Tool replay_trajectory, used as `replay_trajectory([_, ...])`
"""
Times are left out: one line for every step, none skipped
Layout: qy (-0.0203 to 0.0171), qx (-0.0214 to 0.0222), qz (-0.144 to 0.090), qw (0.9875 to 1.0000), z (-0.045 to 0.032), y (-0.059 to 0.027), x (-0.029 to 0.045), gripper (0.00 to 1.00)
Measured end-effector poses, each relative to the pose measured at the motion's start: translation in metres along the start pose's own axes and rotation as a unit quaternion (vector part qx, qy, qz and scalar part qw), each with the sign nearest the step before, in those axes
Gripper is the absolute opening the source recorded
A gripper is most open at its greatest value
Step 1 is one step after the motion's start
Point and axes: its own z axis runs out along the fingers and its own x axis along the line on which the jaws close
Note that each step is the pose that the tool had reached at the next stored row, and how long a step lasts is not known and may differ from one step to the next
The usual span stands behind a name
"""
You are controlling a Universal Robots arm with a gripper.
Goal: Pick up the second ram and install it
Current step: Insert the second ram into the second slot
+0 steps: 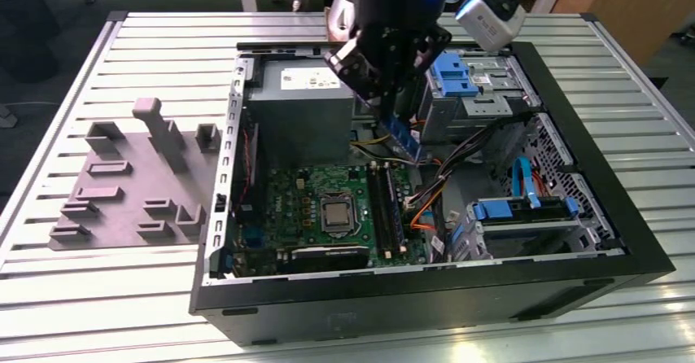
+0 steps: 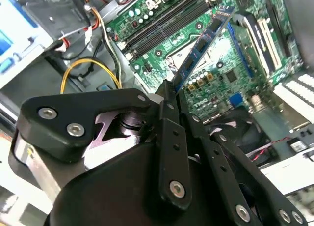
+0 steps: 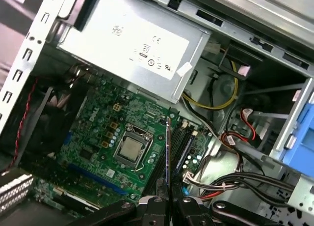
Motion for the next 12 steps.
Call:
replay_trajectory([0.0001,0.0,0.009,1.0,0.0007,0.0,0.0,0.14])
replay_trajectory([0.0003,-0.0001,0.019,0.9998,0.0014,0.0,0.0,0.14])
replay_trajectory([0.0004,-0.0001,0.028,0.9996,0.0021,0.0,0.0,0.14])
replay_trajectory([0.0005,-0.0001,0.037,0.9993,0.0028,0.0001,0.0,0.14])
replay_trajectory([0.0007,-0.0002,0.046,0.999,0.0035,0.0001,0.0,0.14])
replay_trajectory([0.0008,-0.0002,0.055,0.9985,0.0042,0.0001,0.0,0.14])
replay_trajectory([0.0009,-0.0002,0.064,0.998,0.0049,0.0001,0.0,0.14])
replay_trajectory([0.0011,-0.0003,0.073,0.9974,0.0055,0.0001,0.0,0.14])
replay_trajectory([0.0012,-0.0003,0.083,0.9966,0.0063,0.0001,0.0,0.14])
replay_trajectory([0.0013,-0.0004,0.091,0.9958,0.007,0.0001,0.0,0.14])
replay_trajectory([0.0014,-0.0004,0.1,0.9949,0.0077,0.0001,0.0,0.14])
replay_trajectory([0.0016,-0.0004,0.109,0.994,0.0083,0.0001,0.0,0.14])
